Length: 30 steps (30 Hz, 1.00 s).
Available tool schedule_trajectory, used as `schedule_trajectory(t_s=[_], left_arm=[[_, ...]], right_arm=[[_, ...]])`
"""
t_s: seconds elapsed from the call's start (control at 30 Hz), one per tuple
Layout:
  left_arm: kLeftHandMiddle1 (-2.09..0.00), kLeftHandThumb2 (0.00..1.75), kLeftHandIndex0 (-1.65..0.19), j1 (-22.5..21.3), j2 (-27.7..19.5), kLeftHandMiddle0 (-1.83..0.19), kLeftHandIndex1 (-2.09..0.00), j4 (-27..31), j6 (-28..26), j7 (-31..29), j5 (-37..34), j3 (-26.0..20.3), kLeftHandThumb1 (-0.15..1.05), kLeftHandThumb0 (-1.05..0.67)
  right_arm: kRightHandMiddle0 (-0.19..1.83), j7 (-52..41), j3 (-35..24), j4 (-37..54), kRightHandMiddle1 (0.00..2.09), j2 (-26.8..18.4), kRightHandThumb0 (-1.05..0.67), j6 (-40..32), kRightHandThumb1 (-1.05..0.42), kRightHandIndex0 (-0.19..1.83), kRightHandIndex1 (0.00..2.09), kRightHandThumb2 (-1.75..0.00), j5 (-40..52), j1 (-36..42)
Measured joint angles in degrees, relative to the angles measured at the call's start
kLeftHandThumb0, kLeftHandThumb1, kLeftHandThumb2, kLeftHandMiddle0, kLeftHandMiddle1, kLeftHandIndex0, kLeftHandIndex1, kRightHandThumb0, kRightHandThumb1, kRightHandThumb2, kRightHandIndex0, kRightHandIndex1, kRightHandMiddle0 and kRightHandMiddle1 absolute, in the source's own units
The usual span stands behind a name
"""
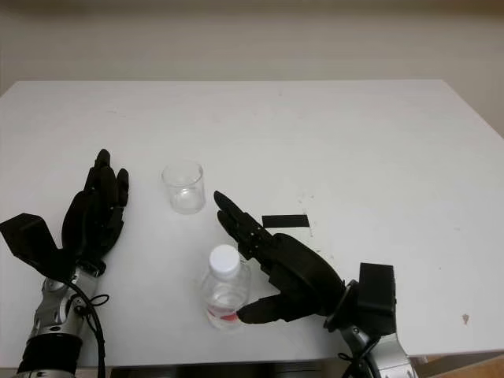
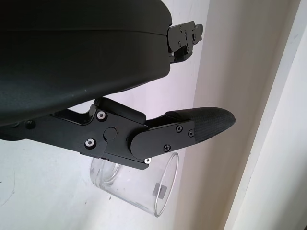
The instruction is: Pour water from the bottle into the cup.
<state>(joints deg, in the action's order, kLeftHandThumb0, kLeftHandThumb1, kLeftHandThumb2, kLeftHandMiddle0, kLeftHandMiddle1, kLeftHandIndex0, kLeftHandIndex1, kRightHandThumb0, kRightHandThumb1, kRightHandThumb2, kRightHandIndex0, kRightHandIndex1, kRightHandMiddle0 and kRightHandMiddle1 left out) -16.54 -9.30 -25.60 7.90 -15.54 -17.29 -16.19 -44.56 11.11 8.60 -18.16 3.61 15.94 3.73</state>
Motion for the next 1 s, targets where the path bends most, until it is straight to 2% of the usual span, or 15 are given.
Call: schedule_trajectory(t_s=[0.3, 0.5, 0.83, 1.0], left_arm=[[-0.06, 0.60, 0.17, 0.01, 0.01, 0.14, -0.06, -0.18, 0.70, 0.00, 0.02, 0.02, 1.05, -0.71], [-0.06, 0.60, 0.17, 0.02, 0.01, 0.14, -0.06, -0.20, 0.78, -0.12, -0.12, -0.04, 1.05, -0.71], [-0.06, 0.60, 0.14, 0.44, 0.01, 0.14, -0.07, 0.36, 0.79, 0.32, 0.04, -0.01, 1.05, -0.72], [-0.06, 0.59, 0.14, 0.98, 0.01, 0.13, -0.06, 1.23, 0.45, 0.72, -0.03, -0.08, 1.05, -0.71]], right_arm=[[-0.19, -1.20, 1.19, -1.03, 0.00, 0.22, -1.01, 0.83, -0.96, -0.19, 0.00, -0.06, -0.43, -1.38], [-0.19, -1.91, 1.41, -1.00, 0.00, -0.91, -1.02, -1.19, -0.96, -0.19, 0.00, -0.05, -0.48, -2.88], [-0.19, -3.28, 2.41, -1.32, 0.00, -0.36, -0.92, -1.16, -0.90, -0.19, 0.00, -0.04, -0.27, -4.19], [0.09, -2.27, 2.49, -1.46, 0.14, -0.04, -0.81, 1.42, -0.89, 0.07, 0.12, -0.05, -1.96, -4.18]])
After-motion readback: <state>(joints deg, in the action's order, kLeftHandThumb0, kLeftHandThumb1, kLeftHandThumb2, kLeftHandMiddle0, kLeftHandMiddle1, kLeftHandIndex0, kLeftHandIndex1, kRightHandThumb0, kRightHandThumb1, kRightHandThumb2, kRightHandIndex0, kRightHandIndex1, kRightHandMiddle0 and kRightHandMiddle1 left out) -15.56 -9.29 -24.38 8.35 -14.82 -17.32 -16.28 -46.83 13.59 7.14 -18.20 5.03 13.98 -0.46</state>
